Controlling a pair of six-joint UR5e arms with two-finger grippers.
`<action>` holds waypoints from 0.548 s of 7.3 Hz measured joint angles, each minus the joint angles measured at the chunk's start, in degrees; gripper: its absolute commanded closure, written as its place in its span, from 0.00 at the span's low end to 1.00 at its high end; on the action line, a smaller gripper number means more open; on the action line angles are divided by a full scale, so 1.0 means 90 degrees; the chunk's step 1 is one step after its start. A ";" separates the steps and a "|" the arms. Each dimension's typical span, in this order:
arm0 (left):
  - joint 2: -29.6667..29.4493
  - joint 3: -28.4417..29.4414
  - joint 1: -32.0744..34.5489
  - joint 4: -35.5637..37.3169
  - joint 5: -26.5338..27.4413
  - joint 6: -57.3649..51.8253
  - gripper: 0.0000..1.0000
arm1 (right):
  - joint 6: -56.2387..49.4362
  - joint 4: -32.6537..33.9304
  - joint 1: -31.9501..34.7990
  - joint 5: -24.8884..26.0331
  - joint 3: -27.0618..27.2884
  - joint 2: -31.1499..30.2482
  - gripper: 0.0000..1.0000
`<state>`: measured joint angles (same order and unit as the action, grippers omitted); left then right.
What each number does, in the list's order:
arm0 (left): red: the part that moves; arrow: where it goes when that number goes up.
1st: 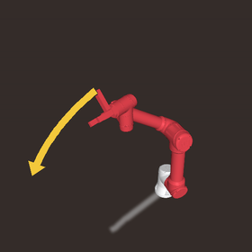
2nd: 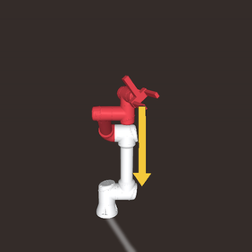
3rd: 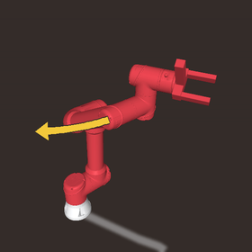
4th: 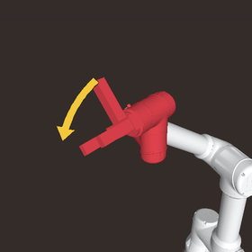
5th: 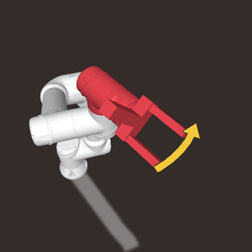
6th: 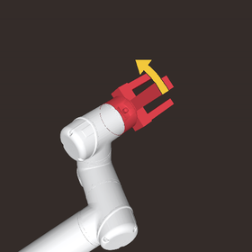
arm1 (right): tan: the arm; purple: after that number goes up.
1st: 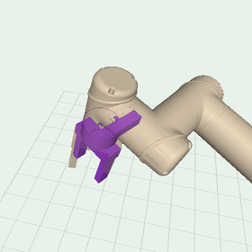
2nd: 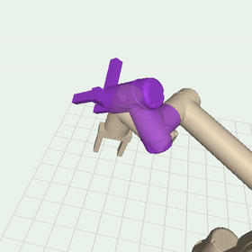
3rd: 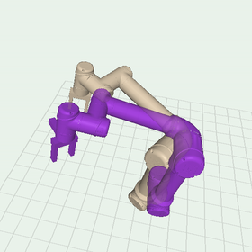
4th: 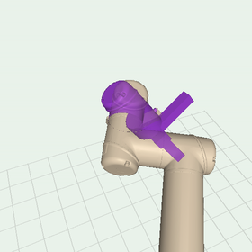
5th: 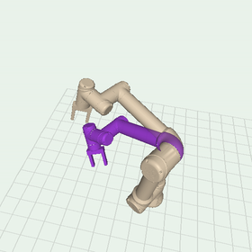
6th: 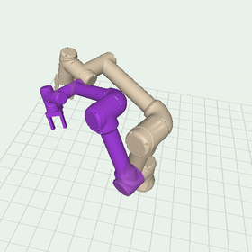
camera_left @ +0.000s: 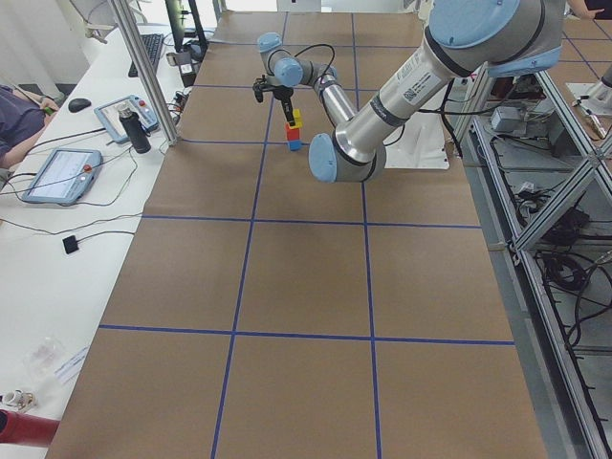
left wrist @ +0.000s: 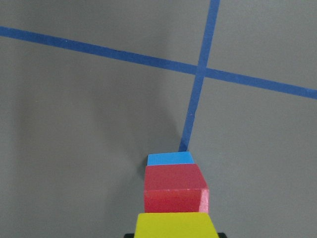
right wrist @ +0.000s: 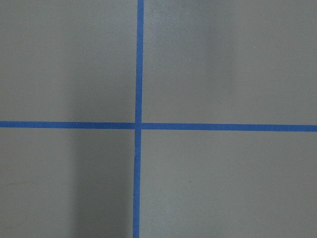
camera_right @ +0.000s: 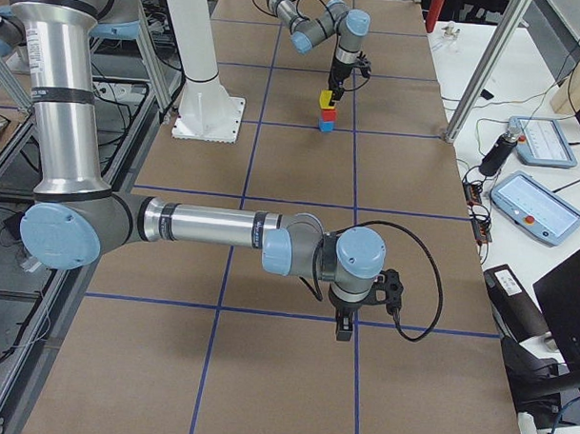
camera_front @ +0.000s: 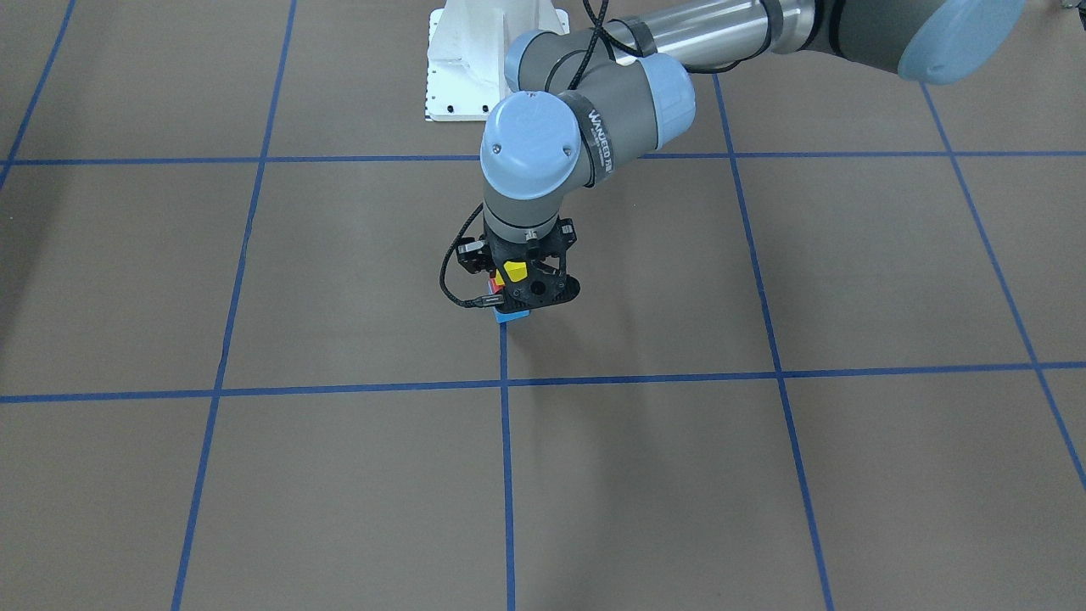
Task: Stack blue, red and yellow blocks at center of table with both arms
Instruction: 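Lower the yellow cube onto the red cube and hold it there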
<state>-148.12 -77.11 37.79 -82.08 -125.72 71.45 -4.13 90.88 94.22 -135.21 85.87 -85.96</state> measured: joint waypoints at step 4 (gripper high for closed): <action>-0.0011 0.0095 0.0000 -0.0156 0.0004 -0.0010 0.60 | 0.0000 0.0000 -0.0006 0.0004 -0.0009 0.0000 0.00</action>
<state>-148.22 -76.26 37.79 -83.49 -125.68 71.36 -4.13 90.88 94.16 -135.18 85.79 -85.96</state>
